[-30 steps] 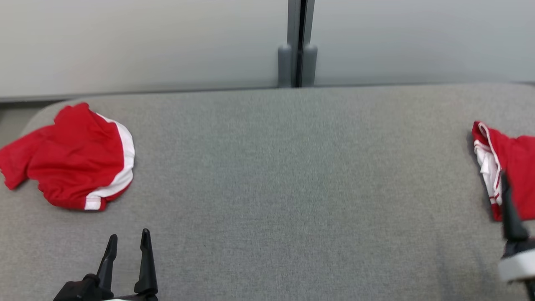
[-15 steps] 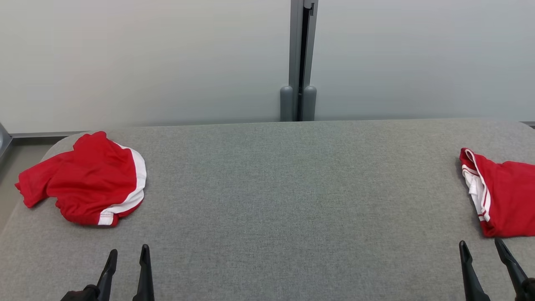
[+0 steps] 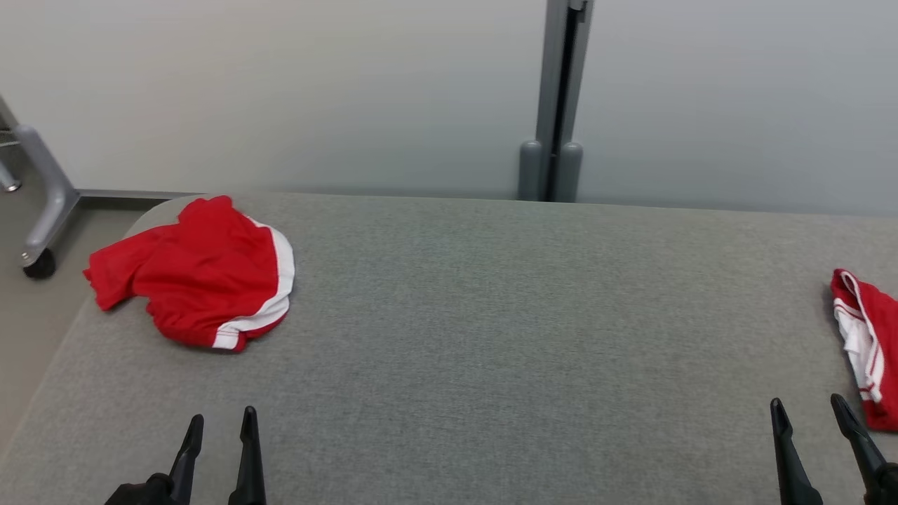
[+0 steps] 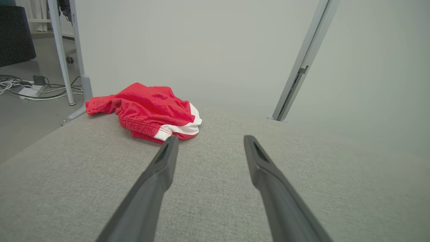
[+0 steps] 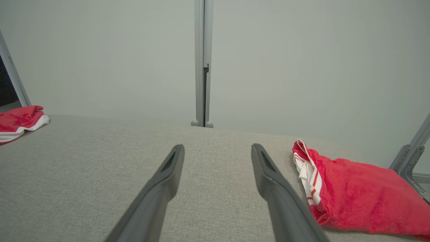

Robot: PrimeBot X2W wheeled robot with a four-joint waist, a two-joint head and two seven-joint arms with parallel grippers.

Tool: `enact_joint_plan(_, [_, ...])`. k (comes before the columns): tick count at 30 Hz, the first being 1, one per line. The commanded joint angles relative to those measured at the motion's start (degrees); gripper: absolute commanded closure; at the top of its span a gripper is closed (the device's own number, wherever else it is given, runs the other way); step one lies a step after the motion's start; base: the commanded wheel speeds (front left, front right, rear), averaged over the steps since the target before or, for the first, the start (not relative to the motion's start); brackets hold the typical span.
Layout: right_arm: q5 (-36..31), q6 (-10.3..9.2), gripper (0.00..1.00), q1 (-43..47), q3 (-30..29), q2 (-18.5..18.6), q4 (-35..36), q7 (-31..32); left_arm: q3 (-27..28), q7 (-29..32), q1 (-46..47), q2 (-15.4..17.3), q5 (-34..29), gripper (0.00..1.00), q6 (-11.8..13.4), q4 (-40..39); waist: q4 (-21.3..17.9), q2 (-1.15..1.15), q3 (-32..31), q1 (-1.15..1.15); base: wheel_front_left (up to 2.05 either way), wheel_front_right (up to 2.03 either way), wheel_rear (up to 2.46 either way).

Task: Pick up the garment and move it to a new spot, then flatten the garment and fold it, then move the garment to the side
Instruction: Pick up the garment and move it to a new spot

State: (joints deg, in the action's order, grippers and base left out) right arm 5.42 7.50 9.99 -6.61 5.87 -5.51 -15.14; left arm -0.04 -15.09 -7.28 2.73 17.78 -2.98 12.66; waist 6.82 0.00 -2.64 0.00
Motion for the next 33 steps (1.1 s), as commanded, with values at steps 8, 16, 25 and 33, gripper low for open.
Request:
enact_joint_plan(8, [0.89, -0.01, 0.00, -0.55, 2.13, -1.39, 0.27, 0.00, 0.14, -0.08, -1.34, 0.26, 1.68, 0.00, 1.57, -1.45, 16.23, 0.00, 0.10, 0.00, 0.00, 0.00, 0.00])
enact_joint_plan(16, [1.12, -0.01, 0.00, -1.08, 5.82, -1.55, -0.40, 0.00, 1.48, -0.08, -2.85, 0.24, 2.39, 0.00, 1.89, -3.70, 21.17, 0.00, 0.08, 0.00, 0.00, 0.00, 0.00])
enact_joint_plan(25, [0.66, -0.01, 0.00, -4.41, 6.92, 2.52, 1.39, 0.00, -0.86, -0.05, 5.14, 0.24, 4.43, 0.00, 2.33, -2.54, 18.91, 0.00, 8.91, 0.00, 0.00, 0.00, 0.00])
enact_joint_plan(33, [0.53, -0.01, 0.00, -12.83, 7.26, 10.27, 3.09, 0.00, -5.17, 4.04, 27.82, 0.23, 11.36, 0.00, 5.98, 12.10, 15.48, 0.00, 25.33, 0.00, 0.00, 0.00, 0.00])
